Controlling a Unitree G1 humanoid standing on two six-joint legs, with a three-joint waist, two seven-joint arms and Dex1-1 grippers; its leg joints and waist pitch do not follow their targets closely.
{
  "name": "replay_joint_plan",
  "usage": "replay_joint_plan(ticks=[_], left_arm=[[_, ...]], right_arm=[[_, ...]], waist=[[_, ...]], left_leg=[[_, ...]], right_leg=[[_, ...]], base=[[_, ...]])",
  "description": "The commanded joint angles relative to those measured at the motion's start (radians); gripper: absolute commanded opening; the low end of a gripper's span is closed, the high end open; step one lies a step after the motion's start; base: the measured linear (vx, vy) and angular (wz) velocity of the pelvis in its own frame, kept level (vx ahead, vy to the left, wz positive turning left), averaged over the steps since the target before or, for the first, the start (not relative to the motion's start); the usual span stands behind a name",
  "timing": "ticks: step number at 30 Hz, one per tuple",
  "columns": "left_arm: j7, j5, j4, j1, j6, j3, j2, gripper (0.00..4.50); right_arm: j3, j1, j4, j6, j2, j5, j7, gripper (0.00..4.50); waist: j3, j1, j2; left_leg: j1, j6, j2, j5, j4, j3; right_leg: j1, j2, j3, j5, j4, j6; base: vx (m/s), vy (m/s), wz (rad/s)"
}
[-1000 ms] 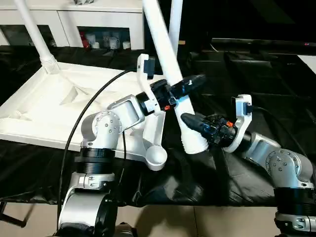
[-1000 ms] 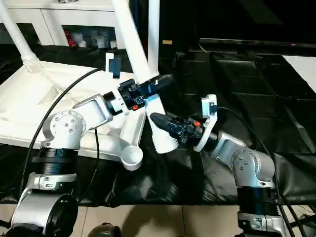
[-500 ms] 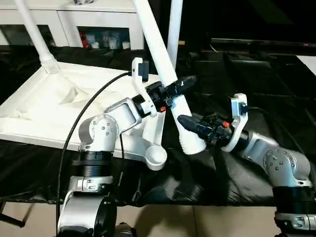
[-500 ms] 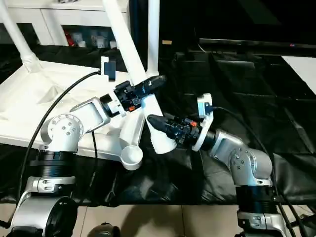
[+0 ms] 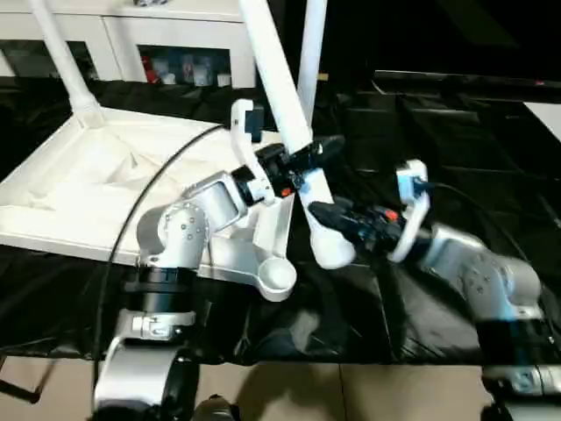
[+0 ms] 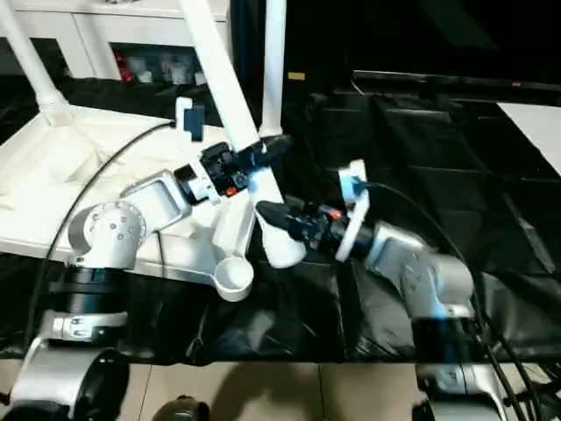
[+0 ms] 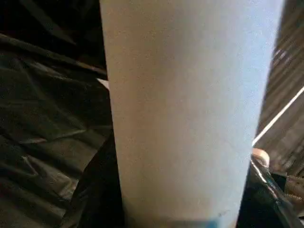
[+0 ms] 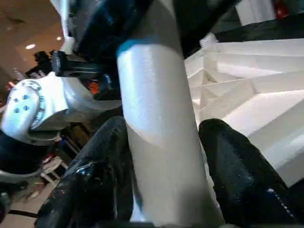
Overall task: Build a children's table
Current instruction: Pick table leg
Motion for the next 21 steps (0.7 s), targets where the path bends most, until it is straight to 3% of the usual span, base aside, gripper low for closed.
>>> replay_joint_plan(ticks=[1, 10, 14, 16, 21], left_arm=[[-0.036, 0.018, -0.004, -0.036, -0.01, -0.032, 0.009, 1.88], [-0.084, 0.077, 0.039, -0.083, -0.036, -0.1, 0.055, 1.88], [-0.102, 0.103, 0.051, -0.102, -0.043, -0.131, 0.068, 1.88], [-0.111, 0.105, 0.057, -0.108, -0.046, -0.14, 0.068, 1.88], [-0.124, 0.114, 0.057, -0.117, -0.054, -0.158, 0.07, 1.88]], right_arm=[[0.009, -0.031, 0.025, -0.026, -0.023, -0.044, -0.033, 2.99], [0.092, -0.129, 0.047, 0.023, -0.105, -0.098, 0.029, 3.8], [0.135, -0.172, 0.076, 0.033, -0.139, -0.129, 0.064, 4.15], [0.152, -0.186, 0.095, 0.03, -0.149, -0.142, 0.075, 4.3], [0.181, -0.197, 0.11, 0.032, -0.15, -0.161, 0.084, 4.5]], waist=[[-0.081, -0.005, -0.004], [-0.083, -0.003, -0.001], [-0.084, -0.004, -0.004], [-0.084, -0.003, -0.01], [-0.084, -0.002, -0.012]], left_leg=[[0.028, -0.005, 0.02, -0.124, -0.066, -0.002], [0.028, -0.011, 0.018, -0.118, -0.063, -0.002], [0.029, -0.006, 0.018, -0.11, -0.061, 0.0], [0.028, -0.001, 0.018, -0.109, -0.06, 0.0], [0.028, 0.012, 0.019, -0.095, -0.058, 0.001]], right_leg=[[0.052, -0.044, 0.018, -0.067, -0.067, -0.211], [0.054, -0.043, 0.018, -0.031, -0.061, -0.22], [0.055, -0.042, 0.018, -0.014, -0.06, -0.23], [0.057, -0.044, 0.018, -0.015, -0.058, -0.237], [0.057, -0.045, 0.018, -0.006, -0.056, -0.249]], base=[[0.0, 0.0, 0.0], [0.0, 0.0, 0.0], [0.0, 0.0, 0.0], [0.0, 0.0, 0.0], [0.0, 0.0, 0.0]])
